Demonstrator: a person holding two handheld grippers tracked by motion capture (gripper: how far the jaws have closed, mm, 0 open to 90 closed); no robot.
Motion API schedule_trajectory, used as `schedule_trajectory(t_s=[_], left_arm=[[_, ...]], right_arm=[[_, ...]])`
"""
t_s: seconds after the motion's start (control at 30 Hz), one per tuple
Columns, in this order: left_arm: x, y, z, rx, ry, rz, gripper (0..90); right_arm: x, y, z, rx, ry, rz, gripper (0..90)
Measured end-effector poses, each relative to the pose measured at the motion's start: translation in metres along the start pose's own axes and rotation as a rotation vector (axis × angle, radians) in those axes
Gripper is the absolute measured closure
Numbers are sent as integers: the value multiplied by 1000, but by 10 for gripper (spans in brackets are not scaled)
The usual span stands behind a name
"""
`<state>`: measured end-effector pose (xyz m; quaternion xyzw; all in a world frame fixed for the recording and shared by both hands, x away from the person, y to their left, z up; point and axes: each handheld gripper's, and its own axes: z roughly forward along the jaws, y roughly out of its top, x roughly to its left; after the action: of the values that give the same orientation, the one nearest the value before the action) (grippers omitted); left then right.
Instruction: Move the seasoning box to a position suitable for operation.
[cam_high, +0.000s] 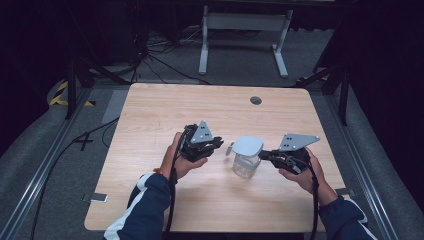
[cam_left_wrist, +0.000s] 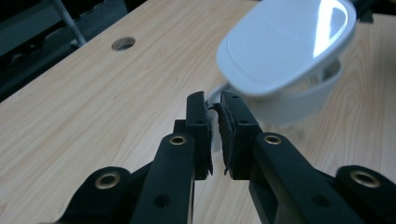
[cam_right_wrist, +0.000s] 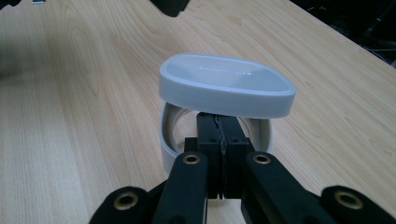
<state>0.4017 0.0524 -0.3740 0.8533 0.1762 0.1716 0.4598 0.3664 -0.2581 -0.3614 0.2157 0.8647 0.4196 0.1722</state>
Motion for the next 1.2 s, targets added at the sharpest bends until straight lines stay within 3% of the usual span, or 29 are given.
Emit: schedule_trajectory(t_s=[0.2, 0.3, 0.5, 0.6, 0.63, 0.97, 1.2], left_arm=[[-4, -33, -21, 60, 27, -19, 810], [-5, -49, -33, 93, 65, -19, 796], [-5, -85, -60, 106, 111, -97, 790], [-6, -97, -66, 125, 120, -110, 789], [-8, -109, -70, 150, 130, -128, 787], [-19, -137, -83, 197, 131, -172, 758], [-27, -147, -89, 218, 121, -193, 741]], right_arm=[[-3, 2, -2, -24, -15, 1, 894], [-6, 4, -4, -38, -21, 5, 894], [-8, 8, 0, -50, -28, 1, 894], [-9, 10, 2, -66, -29, 3, 894], [-10, 12, 5, -70, -24, 2, 894], [-13, 24, 15, -92, -13, -16, 894], [-14, 31, 27, -89, -6, -21, 894]])
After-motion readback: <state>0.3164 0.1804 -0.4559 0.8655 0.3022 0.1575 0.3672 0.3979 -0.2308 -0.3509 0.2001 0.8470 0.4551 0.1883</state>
